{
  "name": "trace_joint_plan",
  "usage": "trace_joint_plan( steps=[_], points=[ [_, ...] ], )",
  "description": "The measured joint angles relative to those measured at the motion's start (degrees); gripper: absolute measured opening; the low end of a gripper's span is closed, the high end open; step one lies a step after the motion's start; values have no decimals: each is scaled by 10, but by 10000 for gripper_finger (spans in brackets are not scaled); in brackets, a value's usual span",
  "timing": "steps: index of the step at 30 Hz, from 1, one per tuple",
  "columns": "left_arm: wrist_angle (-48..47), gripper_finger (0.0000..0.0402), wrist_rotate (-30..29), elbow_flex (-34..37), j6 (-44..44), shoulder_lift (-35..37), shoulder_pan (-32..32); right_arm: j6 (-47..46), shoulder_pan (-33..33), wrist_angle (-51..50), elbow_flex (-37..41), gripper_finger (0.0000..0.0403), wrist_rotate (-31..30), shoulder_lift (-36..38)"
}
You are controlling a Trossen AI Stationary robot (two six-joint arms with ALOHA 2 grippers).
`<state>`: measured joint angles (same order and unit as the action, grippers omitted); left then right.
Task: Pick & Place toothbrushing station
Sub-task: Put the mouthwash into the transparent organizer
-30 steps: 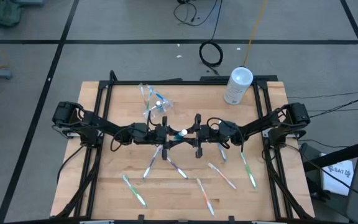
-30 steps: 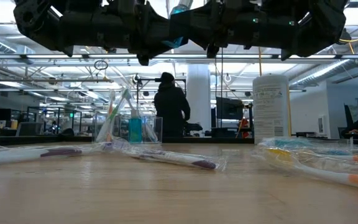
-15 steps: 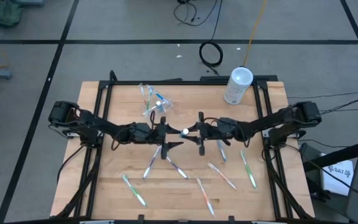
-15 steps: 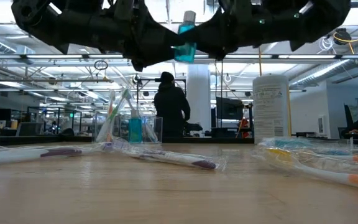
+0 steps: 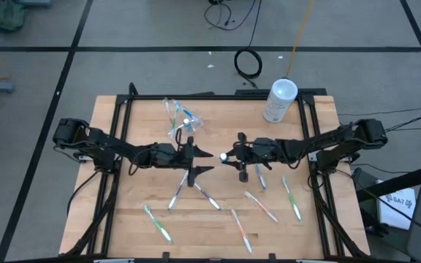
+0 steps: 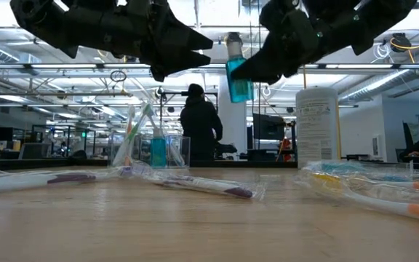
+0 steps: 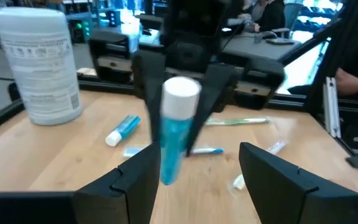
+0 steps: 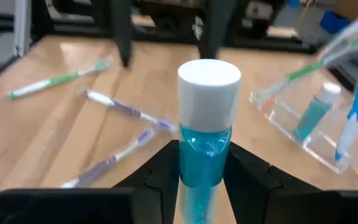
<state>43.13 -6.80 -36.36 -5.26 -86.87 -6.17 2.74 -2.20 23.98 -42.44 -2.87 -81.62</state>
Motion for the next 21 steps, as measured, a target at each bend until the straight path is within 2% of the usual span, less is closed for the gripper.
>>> trace_joint_plan(
  steps=[4,10,14,19,21],
  points=[
    [-58,225,13,-32,12,20,5,-5,10,-6,0,101,0,0],
    [-350,225,8,-171,37,37,18,-6,15,-7,0,101,0,0],
    [-481,225,-16,-256,60,30,18,-6,15,-7,0,102,0,0],
    [-517,225,-23,-305,66,30,18,-6,15,-8,0,102,0,0],
    [-518,225,-6,-313,63,29,18,-6,15,-7,0,102,0,0]
  ],
)
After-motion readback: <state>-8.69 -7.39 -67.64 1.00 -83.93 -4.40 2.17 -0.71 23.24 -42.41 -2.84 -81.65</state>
